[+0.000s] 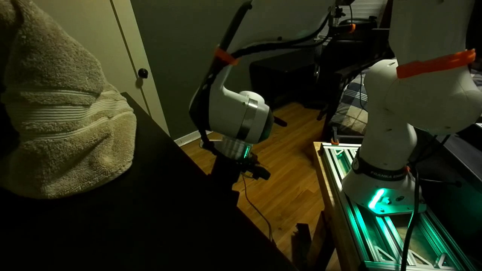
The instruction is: Close the second drawer from the top
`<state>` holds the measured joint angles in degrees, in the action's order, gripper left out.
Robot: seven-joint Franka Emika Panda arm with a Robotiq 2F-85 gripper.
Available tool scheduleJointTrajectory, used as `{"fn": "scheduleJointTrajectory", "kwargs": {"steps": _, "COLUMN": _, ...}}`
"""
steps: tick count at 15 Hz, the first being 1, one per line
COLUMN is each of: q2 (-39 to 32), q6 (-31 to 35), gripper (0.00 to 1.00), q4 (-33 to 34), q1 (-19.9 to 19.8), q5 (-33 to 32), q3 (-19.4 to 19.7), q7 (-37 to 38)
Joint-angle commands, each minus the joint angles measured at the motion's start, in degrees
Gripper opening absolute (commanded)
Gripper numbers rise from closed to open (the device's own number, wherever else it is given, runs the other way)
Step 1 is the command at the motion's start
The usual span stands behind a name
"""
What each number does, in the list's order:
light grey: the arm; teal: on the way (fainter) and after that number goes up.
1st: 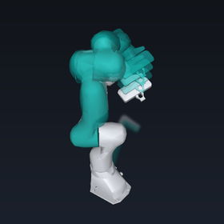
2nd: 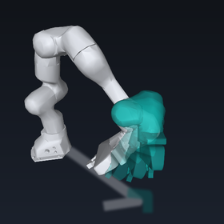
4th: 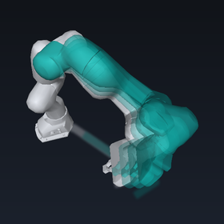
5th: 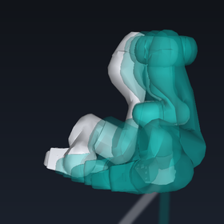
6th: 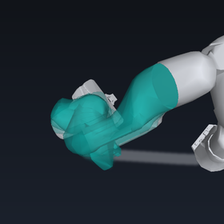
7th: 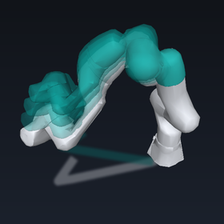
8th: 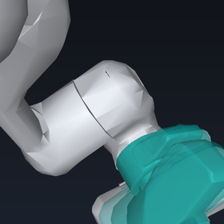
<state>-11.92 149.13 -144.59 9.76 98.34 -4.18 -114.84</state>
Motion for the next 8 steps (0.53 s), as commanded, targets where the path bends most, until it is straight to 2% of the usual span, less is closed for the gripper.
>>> {"fn": "scheduleJointTrajectory", "kwargs": {"steps": 1, "q2": 7.85, "q6": 11.87, "gripper": 1.0, "q4": -3.02, "q1": 0.66, "q5": -13.83, "q3": 0.24, "q7": 15.05}}
{"fn": "scheduleJointTrajectory", "kwargs": {"steps": 4, "q2": 11.09, "q6": 21.95, "gripper": 1.0, "q4": -5.46, "q1": -0.18, "q5": -28.02, "q3": -0.16, "q7": 28.02}}
{"fn": "scheduleJointTrajectory", "kwargs": {"steps": 8, "q2": 11.02, "q6": 34.32, "gripper": 1.0, "q4": -9.64, "q1": -2.59, "q5": -46.49, "q3": 0.74, "q7": 43.18}}
